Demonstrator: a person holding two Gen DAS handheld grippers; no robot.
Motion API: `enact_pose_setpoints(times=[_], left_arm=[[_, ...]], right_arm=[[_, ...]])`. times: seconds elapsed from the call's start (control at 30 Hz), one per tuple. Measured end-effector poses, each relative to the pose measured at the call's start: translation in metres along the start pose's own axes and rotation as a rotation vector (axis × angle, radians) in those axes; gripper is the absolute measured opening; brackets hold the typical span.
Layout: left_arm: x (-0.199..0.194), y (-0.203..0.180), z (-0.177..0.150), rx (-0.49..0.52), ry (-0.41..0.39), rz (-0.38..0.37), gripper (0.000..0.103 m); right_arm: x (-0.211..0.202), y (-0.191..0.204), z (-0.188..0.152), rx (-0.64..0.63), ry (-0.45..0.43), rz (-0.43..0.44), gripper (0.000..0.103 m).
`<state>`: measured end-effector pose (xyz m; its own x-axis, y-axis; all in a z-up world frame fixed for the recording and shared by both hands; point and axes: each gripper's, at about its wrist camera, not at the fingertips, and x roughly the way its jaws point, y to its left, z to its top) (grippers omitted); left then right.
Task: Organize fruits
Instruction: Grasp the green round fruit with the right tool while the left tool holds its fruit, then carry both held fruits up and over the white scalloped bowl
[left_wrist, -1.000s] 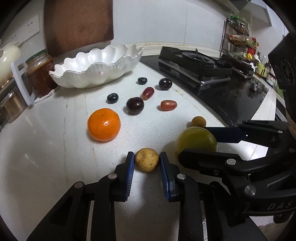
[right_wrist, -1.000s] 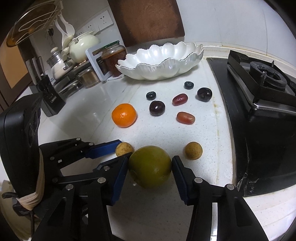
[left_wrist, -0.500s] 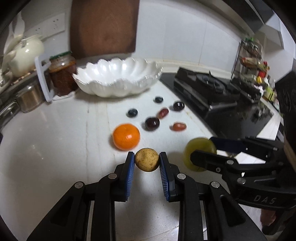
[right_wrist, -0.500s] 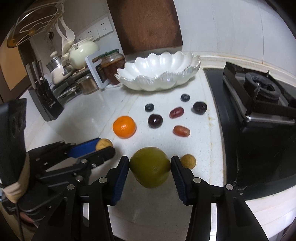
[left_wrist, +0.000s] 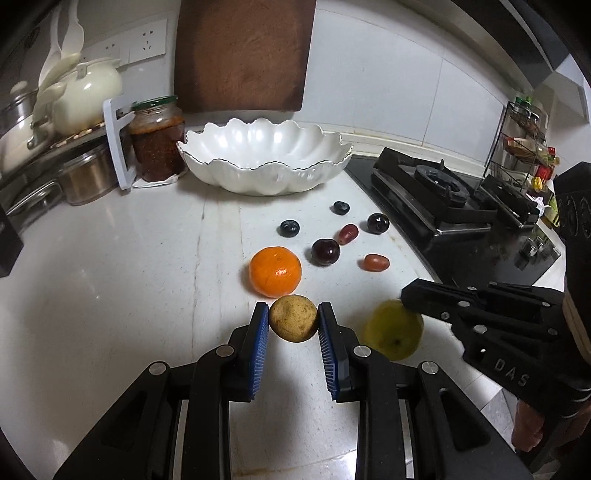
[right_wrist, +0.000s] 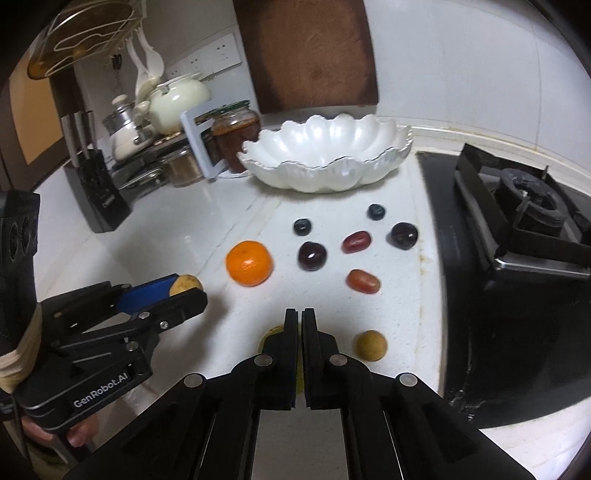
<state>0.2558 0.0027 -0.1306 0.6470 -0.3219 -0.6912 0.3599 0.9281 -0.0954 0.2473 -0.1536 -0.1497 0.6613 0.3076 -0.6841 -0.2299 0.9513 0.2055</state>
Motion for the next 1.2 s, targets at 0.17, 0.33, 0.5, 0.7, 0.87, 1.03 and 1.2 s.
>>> enact_pose_setpoints(times=[0.17, 0.33, 0.5, 0.7, 0.87, 1.03, 1.2], left_arm=[[-0.004, 0.006, -0.004, -0.037, -0.002, 0.036, 0.027], [-0.008, 0.014, -0.010, -0.059, 0.006, 0.070, 0.027], [-0.011, 0.020, -0.013, -0.071, 0.012, 0.089, 0.027], [-0.010, 0.023, -0.013, -0.068, 0.015, 0.084, 0.027], [-0.011, 0.024, -0.012, -0.058, 0.020, 0.092, 0.027], [-0.016, 0.022, -0.007, -0.062, 0.006, 0.089, 0.027], [-0.021, 0.017, 0.007, -0.075, -0.020, 0.083, 0.027]], right_arm=[[0.008, 0.005, -0.005, -0.005, 0.034, 0.047, 0.048], [0.019, 0.017, -0.010, -0.031, 0.071, 0.102, 0.048], [0.027, 0.021, -0.013, -0.013, 0.097, 0.118, 0.049], [0.039, 0.023, -0.017, 0.008, 0.153, 0.165, 0.049], [0.038, 0.029, -0.019, -0.007, 0.136, 0.129, 0.049], [0.025, 0.025, -0.015, -0.005, 0.102, 0.096, 0.049], [0.009, 0.018, 0.001, -0.007, 0.045, 0.077, 0.049]])
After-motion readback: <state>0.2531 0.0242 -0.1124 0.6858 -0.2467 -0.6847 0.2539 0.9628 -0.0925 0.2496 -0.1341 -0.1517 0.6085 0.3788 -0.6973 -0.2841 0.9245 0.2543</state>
